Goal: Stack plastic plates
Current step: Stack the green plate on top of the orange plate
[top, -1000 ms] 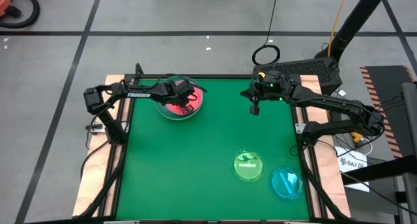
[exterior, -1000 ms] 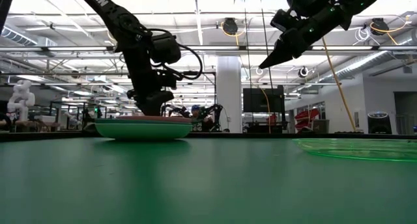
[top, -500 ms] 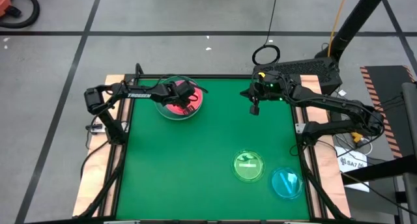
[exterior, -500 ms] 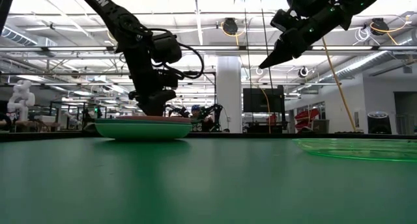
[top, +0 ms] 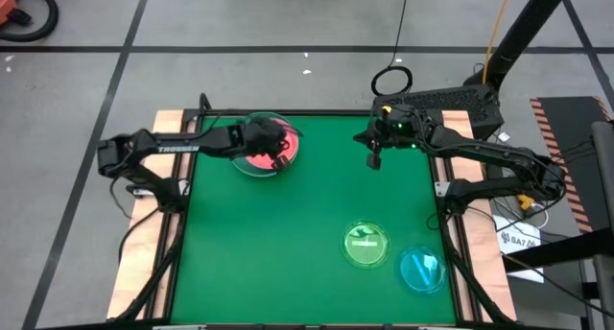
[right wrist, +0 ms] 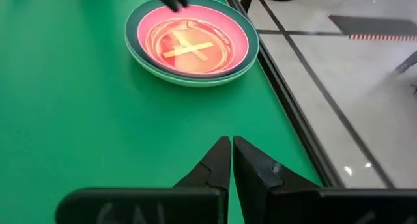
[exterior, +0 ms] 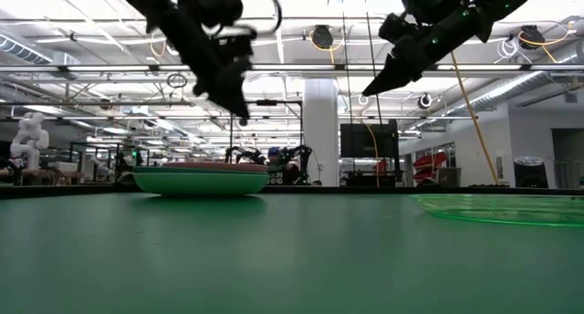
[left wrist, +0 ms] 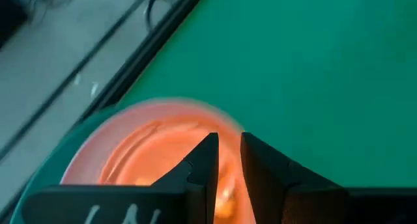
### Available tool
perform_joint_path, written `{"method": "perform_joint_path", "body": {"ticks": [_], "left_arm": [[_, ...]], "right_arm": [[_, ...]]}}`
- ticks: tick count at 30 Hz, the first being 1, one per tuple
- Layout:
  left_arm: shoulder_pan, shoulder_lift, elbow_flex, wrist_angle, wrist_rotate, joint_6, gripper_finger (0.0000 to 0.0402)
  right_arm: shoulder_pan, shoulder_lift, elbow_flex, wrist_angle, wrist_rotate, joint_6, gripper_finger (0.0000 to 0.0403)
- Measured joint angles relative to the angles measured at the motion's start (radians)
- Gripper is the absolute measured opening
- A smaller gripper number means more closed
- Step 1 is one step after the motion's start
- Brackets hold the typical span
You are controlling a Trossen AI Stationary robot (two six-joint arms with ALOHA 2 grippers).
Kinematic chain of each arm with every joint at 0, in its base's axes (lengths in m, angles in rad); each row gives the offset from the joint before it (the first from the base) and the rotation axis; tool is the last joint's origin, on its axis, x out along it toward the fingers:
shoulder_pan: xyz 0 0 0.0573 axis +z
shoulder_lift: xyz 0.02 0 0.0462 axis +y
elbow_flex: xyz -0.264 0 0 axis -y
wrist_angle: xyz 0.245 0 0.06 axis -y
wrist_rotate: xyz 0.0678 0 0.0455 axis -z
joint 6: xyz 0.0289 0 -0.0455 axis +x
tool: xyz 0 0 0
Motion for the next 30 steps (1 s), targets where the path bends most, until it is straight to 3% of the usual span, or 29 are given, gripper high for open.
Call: {"method": "perform_joint_path", "body": {"ticks": [3,8,19,25,30], "left_arm": [[-0.076,-0.028,0.0,0.022,-0.017,0.034,0.0074],[-0.167,-0.086,-0.05,0.043,-0.142,0.038,0.0074],[-0.262,-0.451,-0.352,0.312,-0.14,0.068,0.0074],[-0.29,-0.56,-0.362,0.325,-0.141,0.141,0.0074],[-0.296,-0.599,-0.362,0.283,-0.141,0.164,0.0074]], "right_arm": [[0.023,0.0,0.0,-0.003,0.001,0.081,0.0011],[0.143,0.0,0.0,-0.056,0.0,0.22,0.0011],[0.493,0.0,0.0,-0.133,0.006,0.744,0.0011],[0.666,0.027,0.002,-0.182,0.09,1.055,0.0006],[0.784,0.133,0.094,-0.322,0.129,1.225,0.0001]]}}
